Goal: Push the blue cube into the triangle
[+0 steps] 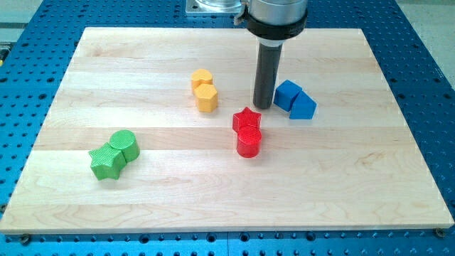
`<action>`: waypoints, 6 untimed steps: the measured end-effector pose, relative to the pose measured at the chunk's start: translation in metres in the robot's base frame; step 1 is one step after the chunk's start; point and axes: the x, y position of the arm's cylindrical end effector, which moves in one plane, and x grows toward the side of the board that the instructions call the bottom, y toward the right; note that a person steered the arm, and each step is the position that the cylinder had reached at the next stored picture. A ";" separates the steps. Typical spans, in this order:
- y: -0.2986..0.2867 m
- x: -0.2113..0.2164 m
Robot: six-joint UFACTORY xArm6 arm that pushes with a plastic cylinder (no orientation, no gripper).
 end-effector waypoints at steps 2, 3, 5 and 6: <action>0.002 -0.036; 0.017 -0.003; 0.039 0.047; 0.045 0.047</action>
